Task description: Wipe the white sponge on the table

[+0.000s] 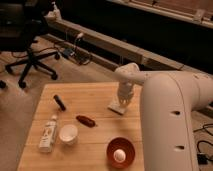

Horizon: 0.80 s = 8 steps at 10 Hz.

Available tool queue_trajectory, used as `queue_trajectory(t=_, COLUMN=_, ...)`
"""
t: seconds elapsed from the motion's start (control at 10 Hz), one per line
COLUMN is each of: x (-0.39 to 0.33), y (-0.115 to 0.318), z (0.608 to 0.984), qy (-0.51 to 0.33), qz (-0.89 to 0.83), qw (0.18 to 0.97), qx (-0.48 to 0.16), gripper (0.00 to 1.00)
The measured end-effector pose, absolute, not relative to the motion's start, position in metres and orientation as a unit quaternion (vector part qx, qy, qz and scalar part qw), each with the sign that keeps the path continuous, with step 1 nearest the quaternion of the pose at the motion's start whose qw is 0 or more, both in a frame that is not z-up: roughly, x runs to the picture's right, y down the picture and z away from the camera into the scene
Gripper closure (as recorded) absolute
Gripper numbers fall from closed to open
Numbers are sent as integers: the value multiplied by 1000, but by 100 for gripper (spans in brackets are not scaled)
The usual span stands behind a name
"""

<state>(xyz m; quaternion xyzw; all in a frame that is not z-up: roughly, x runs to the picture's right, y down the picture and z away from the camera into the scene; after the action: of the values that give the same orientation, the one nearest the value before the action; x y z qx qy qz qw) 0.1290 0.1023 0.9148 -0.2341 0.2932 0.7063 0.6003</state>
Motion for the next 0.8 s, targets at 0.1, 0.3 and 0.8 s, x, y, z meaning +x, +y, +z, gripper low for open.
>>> queue_trajectory(t=0.1, x=126, y=99, z=929, qy=293, qz=709, qw=597, qx=-236, gripper=100)
queue_trajectory(t=0.3, x=117, y=84, z=962, qy=292, qz=714, qw=590, qx=-238, gripper=100)
queue_trajectory(t=0.8, x=99, y=31, z=1008, qy=283, qz=717, qw=599, qx=-218, gripper=100)
